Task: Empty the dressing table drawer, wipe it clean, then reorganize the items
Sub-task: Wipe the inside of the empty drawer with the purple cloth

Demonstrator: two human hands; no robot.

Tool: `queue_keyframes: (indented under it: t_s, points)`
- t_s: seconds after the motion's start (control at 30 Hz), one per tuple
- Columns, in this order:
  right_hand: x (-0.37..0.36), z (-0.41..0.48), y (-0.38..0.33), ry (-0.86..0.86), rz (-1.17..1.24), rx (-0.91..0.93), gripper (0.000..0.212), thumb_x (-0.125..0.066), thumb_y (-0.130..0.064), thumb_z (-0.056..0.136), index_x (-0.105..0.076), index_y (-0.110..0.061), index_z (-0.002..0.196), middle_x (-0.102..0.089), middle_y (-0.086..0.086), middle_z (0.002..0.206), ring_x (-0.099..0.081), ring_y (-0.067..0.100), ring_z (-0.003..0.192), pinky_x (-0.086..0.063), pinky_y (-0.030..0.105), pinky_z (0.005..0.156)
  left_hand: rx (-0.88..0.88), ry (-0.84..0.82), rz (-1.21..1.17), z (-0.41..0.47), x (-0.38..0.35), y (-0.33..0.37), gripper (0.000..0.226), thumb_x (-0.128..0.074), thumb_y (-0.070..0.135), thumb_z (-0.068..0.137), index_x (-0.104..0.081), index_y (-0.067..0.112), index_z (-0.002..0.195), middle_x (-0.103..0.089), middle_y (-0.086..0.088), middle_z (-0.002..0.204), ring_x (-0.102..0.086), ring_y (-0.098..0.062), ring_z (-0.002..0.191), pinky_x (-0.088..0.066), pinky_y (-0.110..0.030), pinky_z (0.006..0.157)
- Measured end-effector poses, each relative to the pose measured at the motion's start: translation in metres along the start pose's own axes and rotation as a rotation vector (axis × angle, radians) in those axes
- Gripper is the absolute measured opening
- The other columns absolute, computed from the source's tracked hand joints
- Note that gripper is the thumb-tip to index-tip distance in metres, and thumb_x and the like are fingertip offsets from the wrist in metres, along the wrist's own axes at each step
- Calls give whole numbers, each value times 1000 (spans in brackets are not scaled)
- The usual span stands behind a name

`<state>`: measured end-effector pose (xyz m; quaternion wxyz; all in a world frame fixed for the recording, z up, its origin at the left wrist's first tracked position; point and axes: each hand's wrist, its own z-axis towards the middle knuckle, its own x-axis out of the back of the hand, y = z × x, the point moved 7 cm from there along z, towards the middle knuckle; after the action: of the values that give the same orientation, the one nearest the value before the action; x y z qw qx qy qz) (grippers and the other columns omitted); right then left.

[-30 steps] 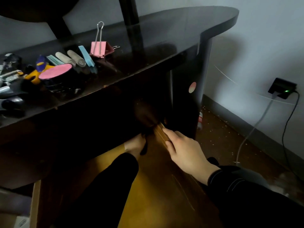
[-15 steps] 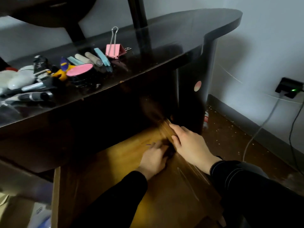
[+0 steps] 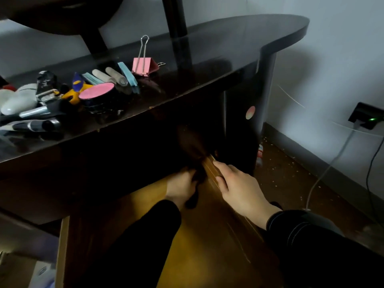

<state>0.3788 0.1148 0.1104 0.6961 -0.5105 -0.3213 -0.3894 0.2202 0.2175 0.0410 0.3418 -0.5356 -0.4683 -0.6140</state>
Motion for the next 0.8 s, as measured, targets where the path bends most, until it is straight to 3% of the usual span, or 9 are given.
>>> queue_keyframes:
  t_s: [0.13,0.23,0.3,0.43,0.7,0.8]
  points:
    - [-1,2,2,4,14,-8,48,-41,-33,106,-33,-28,153,-59,-5,117,-65,13,87,-58,30,71,188,103,-113,35,-7,-4,28,-45,16,102,-57,17,128,-64,-9,120,-64,-28,102,-53,-33,83]
    - [-1,2,3,-1,21,-22,48,-41,-34,106,-33,-29,153,-59,-5,117,-64,14,86,-57,31,70,166,198,-62,32,-6,0,26,-48,16,99,-59,18,122,-65,-8,114,-65,-28,98,-52,-34,79]
    - [-1,2,3,-4,11,-28,47,-41,-34,105,-33,-30,152,-59,-5,116,-64,13,84,-57,31,69,131,165,-34,26,-7,1,28,-52,21,97,-60,19,124,-65,-6,118,-64,-28,101,-52,-34,79]
    - [2,4,1,-12,0,-31,47,-41,-34,105,-35,-29,151,-60,-3,119,-65,18,87,-56,34,69,4,62,33,-14,-17,22,41,-54,28,95,-55,19,135,-51,-6,129,-52,-31,115,-51,-41,90]
    - [10,-4,-7,-51,-9,-27,47,-42,-32,106,-36,-25,153,-61,4,129,-66,25,103,-58,42,81,-386,-70,6,-146,-39,74,50,-55,29,91,-52,23,140,-50,-4,125,-49,-29,112,-50,-42,86]
    - [12,-6,-8,-68,5,-26,48,-42,-31,107,-35,-25,154,-60,5,134,-65,26,108,-57,43,85,-422,-87,37,-155,-35,67,49,-52,31,93,-50,26,142,-50,-3,125,-51,-28,113,-52,-42,84]
